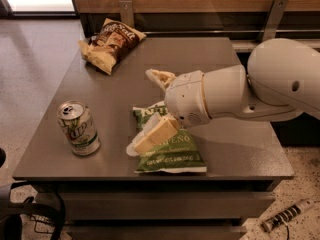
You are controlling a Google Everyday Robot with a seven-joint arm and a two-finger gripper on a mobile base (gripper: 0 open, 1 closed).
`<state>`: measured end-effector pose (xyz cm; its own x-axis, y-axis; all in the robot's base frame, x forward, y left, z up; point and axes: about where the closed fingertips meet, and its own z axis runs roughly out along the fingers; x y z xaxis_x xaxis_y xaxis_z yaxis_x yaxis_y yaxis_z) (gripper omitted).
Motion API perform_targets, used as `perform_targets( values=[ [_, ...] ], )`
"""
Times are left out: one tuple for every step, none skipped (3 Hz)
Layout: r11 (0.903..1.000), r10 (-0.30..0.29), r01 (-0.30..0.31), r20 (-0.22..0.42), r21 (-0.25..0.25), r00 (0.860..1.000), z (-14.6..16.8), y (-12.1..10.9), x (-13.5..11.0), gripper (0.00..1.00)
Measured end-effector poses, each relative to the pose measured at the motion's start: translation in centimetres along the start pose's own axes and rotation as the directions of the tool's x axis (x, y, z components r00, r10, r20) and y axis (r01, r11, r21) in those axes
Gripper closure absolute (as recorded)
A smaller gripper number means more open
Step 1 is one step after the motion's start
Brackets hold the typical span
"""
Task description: Move 7up can near brown chip bag
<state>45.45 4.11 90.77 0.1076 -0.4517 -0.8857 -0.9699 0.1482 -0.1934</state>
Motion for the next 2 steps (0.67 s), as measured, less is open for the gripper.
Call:
perform_targets(
  values=[
    [0.999, 0.032, -0.029, 0.081, -0.033, 0.996, 3.7, 0.3, 0.5, 0.0],
    [0.9948, 0.084, -0.072, 0.19, -0.072, 0.978, 7.0, 0.9, 0.9, 0.0]
  ],
)
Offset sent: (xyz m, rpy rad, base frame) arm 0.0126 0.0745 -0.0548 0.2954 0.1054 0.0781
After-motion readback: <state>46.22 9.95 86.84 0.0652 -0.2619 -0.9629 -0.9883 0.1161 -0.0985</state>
